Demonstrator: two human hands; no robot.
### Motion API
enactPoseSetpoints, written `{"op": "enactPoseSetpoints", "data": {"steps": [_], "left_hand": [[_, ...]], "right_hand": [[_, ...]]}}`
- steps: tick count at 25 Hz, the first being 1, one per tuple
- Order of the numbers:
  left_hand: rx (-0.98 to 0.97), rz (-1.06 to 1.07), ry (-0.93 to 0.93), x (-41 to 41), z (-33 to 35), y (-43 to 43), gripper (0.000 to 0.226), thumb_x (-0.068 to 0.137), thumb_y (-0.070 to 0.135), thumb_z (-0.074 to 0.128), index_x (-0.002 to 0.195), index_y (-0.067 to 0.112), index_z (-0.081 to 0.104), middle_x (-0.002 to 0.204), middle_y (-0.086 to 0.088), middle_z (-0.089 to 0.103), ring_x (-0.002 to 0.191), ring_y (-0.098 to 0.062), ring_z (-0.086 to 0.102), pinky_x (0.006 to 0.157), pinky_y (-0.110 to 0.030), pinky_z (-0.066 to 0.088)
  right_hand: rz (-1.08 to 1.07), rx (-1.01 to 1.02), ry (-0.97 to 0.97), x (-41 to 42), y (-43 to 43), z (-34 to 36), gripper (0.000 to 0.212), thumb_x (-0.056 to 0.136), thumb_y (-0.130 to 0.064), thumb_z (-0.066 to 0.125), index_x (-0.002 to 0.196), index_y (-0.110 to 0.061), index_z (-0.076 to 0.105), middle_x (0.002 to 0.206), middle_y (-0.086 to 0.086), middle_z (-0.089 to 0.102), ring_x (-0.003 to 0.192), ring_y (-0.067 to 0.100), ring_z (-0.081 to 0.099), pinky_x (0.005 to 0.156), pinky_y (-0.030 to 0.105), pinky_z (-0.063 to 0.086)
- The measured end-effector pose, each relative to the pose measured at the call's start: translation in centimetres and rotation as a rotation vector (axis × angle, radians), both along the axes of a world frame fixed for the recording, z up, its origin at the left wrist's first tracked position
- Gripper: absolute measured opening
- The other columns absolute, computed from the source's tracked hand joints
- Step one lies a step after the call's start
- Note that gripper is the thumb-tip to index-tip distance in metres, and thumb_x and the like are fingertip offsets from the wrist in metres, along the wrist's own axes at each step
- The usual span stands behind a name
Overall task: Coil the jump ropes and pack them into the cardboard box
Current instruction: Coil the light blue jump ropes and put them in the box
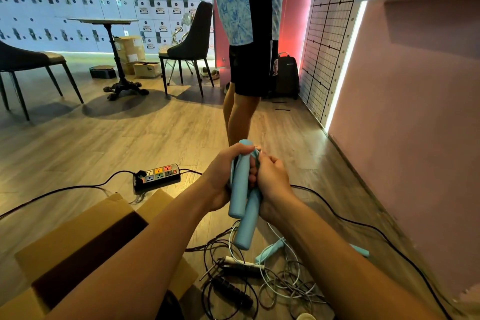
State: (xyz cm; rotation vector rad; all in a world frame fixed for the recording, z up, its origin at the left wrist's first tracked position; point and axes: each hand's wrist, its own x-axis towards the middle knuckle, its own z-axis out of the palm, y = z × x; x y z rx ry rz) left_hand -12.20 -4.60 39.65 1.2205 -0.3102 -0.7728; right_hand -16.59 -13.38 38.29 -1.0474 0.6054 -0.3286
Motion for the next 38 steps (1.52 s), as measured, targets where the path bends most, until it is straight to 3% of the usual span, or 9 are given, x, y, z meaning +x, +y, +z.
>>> {"op": "enactPoseSetpoints", "data": {"steps": [2,5,8,12,15,18,22,26,38], "left_hand": [[0.165,0.086,-0.233,0.5,0.1,0.9,0.034,0.091,0.039,0.061,0.075,0.009,0.063,0.06,-0.001,0.063,0.051,-0.01,0.059,0.052,-0.022,0.049],[0.309,0.089,-0.43,1.5,-0.1,2.7,0.038,0.095,0.049,0.054,0.081,0.014,0.064,0.06,0.01,0.066,0.052,-0.002,0.06,0.052,-0.021,0.047],[0.303,0.128,-0.318,2.5,-0.7,4.3,0.042,0.092,0.053,0.056,0.09,0.012,0.063,0.065,0.006,0.064,0.051,-0.006,0.059,0.053,-0.025,0.048],[0.267,0.269,-0.183,3.7,-1.3,6.3,0.051,0.089,0.054,0.062,0.102,0.005,0.061,0.076,-0.005,0.058,0.052,-0.012,0.062,0.056,-0.029,0.051],[0.213,0.334,-0.126,4.6,-1.6,8.6,0.055,0.088,0.053,0.065,0.106,0.001,0.063,0.08,-0.008,0.063,0.06,-0.016,0.066,0.06,-0.032,0.056],[0.266,0.424,-0.142,6.6,-2.6,12.0,0.06,0.081,0.054,0.072,0.101,-0.002,0.068,0.091,-0.016,0.07,0.073,-0.024,0.069,0.064,-0.034,0.057],[0.442,0.411,-0.247,8.3,-4.3,16.5,0.052,0.081,0.046,0.075,0.095,-0.004,0.071,0.083,-0.018,0.07,0.067,-0.022,0.07,0.057,-0.03,0.057],[0.552,0.419,-0.271,10.4,-9.5,20.8,0.032,0.081,0.023,0.08,0.103,0.003,0.067,0.093,-0.018,0.071,0.073,-0.021,0.073,0.057,-0.034,0.06],[0.745,0.597,0.078,19.2,-33.6,31.5,0.036,0.083,0.036,0.077,0.106,0.01,0.071,0.094,-0.009,0.075,0.079,-0.014,0.074,0.058,-0.024,0.057]], "right_hand": [[-0.008,-0.022,0.059,0.8,-0.2,-0.1,0.019,0.1,-0.042,0.049,0.108,-0.024,0.049,0.107,0.011,0.063,0.094,0.026,0.068,0.079,0.047,0.061],[0.005,-0.054,0.112,1.5,0.6,0.2,0.011,0.095,-0.04,0.052,0.099,-0.03,0.047,0.115,0.014,0.059,0.108,0.035,0.062,0.089,0.057,0.056],[0.096,0.086,0.068,2.4,1.8,0.4,0.044,0.076,-0.037,0.055,0.113,-0.015,0.057,0.109,0.015,0.064,0.097,0.031,0.065,0.083,0.053,0.057],[0.15,0.223,0.016,2.4,3.4,1.4,0.017,0.083,-0.004,0.042,0.099,-0.01,0.046,0.085,0.01,0.041,0.071,0.02,0.042,0.061,0.035,0.048],[0.253,0.235,-0.027,2.3,4.9,1.5,0.027,0.093,0.01,0.045,0.114,-0.007,0.051,0.099,0.015,0.052,0.08,0.022,0.05,0.072,0.037,0.051],[0.342,0.155,-0.021,3.2,6.8,0.5,0.044,0.094,0.007,0.057,0.134,-0.009,0.048,0.121,0.019,0.059,0.1,0.028,0.06,0.077,0.036,0.055],[0.411,0.044,0.04,5.1,9.3,-2.8,0.053,0.088,0.01,0.064,0.134,-0.009,0.047,0.122,0.021,0.062,0.108,0.032,0.063,0.06,0.032,0.057],[0.502,-0.044,0.151,8.8,12.9,-8.3,0.048,0.088,0.008,0.066,0.126,-0.015,0.049,0.12,0.019,0.064,0.103,0.027,0.066,0.071,0.042,0.059],[0.741,-0.171,0.473,23.8,24.8,-31.1,0.038,0.084,-0.002,0.074,0.109,-0.023,0.054,0.121,0.009,0.06,0.105,0.028,0.063,0.087,0.052,0.058]]}}
